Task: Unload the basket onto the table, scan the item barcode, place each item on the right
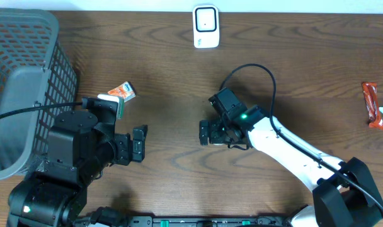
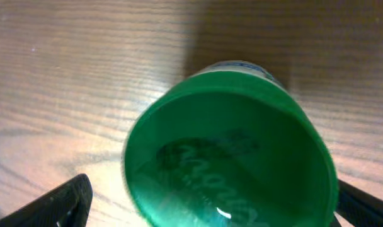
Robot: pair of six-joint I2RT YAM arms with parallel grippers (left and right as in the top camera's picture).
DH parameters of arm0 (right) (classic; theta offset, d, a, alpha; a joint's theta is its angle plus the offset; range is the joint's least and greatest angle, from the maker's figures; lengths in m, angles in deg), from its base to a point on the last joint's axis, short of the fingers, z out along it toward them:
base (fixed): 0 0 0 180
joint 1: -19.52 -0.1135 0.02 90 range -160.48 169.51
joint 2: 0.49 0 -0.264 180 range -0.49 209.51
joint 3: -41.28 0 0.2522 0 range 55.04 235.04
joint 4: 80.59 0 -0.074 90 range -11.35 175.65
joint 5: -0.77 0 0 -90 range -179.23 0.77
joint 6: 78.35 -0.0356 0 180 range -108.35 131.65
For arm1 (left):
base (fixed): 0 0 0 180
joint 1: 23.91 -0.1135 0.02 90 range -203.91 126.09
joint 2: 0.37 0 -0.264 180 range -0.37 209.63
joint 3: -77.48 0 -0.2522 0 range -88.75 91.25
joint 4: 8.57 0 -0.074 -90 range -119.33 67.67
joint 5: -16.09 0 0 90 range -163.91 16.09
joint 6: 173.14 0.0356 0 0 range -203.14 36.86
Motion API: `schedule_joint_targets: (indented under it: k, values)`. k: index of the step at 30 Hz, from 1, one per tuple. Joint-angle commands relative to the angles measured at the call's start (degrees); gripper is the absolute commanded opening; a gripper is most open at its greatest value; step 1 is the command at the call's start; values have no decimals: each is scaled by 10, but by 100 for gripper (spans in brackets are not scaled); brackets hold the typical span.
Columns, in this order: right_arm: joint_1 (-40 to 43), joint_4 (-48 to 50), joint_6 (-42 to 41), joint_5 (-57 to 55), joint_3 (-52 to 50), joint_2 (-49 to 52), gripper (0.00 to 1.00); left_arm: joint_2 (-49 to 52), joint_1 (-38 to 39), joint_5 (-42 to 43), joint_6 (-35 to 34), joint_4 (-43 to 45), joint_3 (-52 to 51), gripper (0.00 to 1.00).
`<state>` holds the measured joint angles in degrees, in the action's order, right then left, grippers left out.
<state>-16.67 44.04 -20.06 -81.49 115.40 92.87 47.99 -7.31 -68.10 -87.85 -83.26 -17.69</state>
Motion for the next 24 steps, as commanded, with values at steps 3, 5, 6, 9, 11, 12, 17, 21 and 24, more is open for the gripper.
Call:
schedule_joint_targets:
  k: [3,5,6,9,11,12,17,21,24]
  values:
    - [5,-69,201,7,52,-32,99,-1,-2,-5,-1,1,6,98]
    - [7,-89,284,8,54,-44,99,-1,-2,-5,-1,1,6,98]
    - [7,-99,368,14,54,-50,99,-1,-2,-5,-1,1,6,98]
    - [7,-112,514,7,53,-49,99,-1,-2,-5,-1,1,6,98]
    - [9,-108,613,7,47,-49,99,-2,-2,-5,-1,1,6,98]
    - [10,-103,633,7,45,-48,99,-1,-2,-5,-1,1,6,98]
    - [24,-83,674,-10,44,-13,99,-1,-2,-5,-1,1,6,98]
    - [36,-71,702,-17,44,31,99,-1,-2,-5,-1,1,6,98]
    - [37,-56,717,-19,44,54,99,-1,-2,-5,-1,1,6,98]
